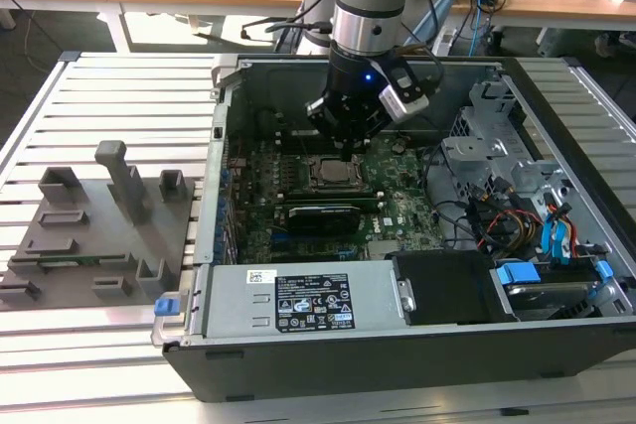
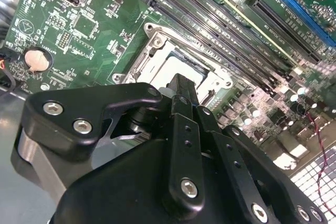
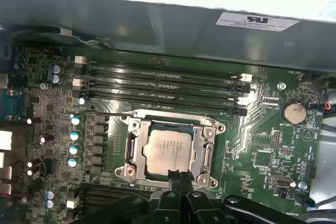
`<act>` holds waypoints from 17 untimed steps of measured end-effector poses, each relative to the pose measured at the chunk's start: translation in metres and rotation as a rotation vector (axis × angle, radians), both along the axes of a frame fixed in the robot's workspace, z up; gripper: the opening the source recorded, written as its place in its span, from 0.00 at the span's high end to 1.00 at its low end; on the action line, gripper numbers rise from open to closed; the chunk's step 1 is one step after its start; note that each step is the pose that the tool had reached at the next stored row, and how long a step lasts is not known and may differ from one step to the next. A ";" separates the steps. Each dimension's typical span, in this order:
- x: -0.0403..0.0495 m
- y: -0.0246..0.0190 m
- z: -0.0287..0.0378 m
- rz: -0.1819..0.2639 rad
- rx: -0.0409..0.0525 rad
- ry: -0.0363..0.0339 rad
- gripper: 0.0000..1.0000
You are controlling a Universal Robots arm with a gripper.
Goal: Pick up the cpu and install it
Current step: 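Install the first cpu locking lever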
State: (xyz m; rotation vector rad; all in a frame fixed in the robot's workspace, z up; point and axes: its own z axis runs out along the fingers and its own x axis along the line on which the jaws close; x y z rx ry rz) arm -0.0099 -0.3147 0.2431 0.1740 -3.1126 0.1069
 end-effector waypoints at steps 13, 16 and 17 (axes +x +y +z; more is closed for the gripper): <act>0.0000 0.0000 0.0000 0.100 0.0018 -0.0001 0.89; 0.0000 0.0000 0.0000 0.086 0.0408 -0.0021 0.89; 0.0000 0.0000 0.0000 0.060 0.0412 -0.0027 0.89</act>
